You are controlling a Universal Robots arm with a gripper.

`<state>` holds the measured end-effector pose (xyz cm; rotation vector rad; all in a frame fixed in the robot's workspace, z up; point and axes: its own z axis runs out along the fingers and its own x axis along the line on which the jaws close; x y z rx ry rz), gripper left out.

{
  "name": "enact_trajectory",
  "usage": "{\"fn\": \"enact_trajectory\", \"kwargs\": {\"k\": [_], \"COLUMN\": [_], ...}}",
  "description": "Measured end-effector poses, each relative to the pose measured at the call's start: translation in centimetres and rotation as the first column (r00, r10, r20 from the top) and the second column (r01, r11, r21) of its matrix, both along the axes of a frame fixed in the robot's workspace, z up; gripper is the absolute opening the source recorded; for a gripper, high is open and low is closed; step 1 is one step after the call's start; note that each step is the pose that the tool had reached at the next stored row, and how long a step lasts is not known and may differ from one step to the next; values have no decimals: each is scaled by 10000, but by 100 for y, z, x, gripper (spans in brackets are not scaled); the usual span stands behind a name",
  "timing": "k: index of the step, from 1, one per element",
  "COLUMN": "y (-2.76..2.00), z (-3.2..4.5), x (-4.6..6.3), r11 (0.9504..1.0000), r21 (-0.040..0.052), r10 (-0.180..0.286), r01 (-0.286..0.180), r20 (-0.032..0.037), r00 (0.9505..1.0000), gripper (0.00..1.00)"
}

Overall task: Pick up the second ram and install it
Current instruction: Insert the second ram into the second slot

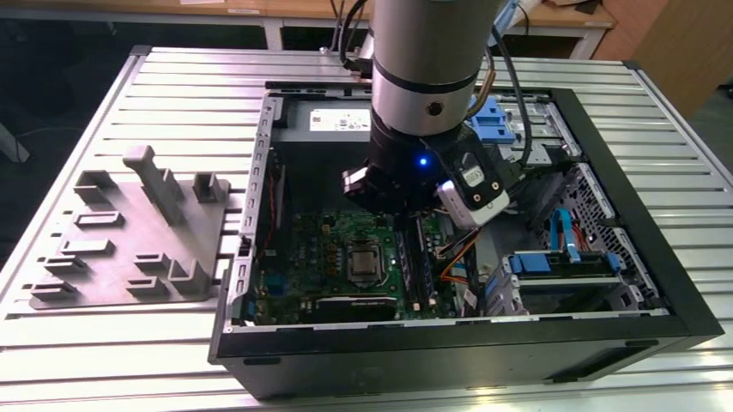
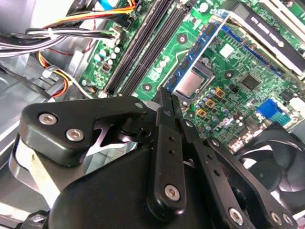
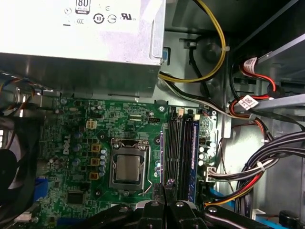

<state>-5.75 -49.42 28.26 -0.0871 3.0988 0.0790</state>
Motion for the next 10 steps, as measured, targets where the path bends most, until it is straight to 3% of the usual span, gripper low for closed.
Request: {"fn": "enact_trajectory", "kwargs": {"k": [10], "y": [0], "z": [-37], "x": [31], "r11": [10000], "r21": [1], "r10": [-35], "r01": [35], "r20": [1], "r00": [10000], "gripper": [12]}}
